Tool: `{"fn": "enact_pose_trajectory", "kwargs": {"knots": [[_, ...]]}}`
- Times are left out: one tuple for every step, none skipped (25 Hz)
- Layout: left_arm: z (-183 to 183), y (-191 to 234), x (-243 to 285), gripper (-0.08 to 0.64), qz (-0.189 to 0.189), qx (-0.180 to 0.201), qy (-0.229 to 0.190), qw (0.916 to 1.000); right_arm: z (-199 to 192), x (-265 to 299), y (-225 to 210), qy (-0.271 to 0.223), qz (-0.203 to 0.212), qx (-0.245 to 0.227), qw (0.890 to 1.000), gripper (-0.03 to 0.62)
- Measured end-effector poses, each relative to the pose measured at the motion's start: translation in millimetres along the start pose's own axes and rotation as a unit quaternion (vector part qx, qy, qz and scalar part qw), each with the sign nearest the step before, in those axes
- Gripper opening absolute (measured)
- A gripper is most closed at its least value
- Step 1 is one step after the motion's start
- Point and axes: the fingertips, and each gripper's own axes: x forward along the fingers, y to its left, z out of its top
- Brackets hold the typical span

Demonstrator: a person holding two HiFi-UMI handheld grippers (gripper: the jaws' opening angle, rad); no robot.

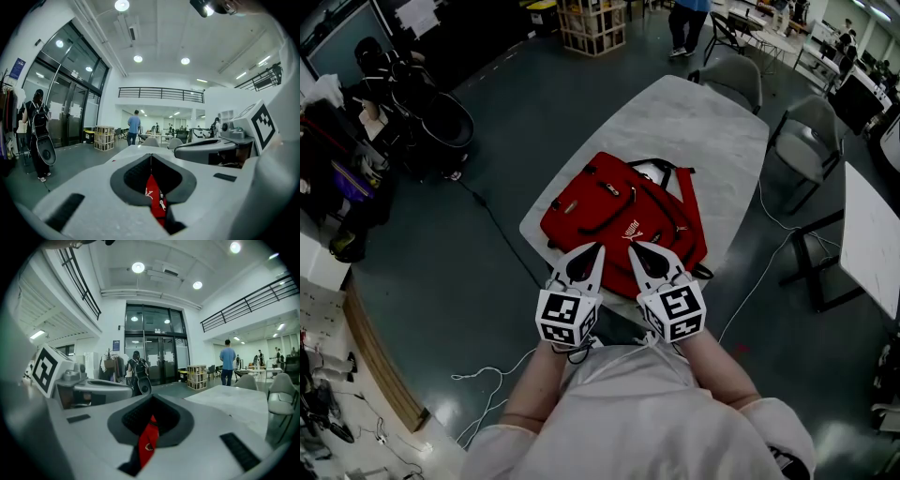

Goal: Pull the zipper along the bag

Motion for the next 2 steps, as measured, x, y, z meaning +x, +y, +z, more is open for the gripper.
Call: {"fn": "enact_pose_trajectory", "kwargs": {"knots": [[1.3,0.3,0.4,0.021,-0.001,0.002,-0.001,1.0,1.2,0.6,0.1,0.0,0.0,0.0,1.0,0.026],[2.7,0.6,0.8,0.02,-0.002,0.004,-0.002,1.0,2.6,1.2,0.2,-0.001,0.0,-0.001,1.0,0.026]]}}
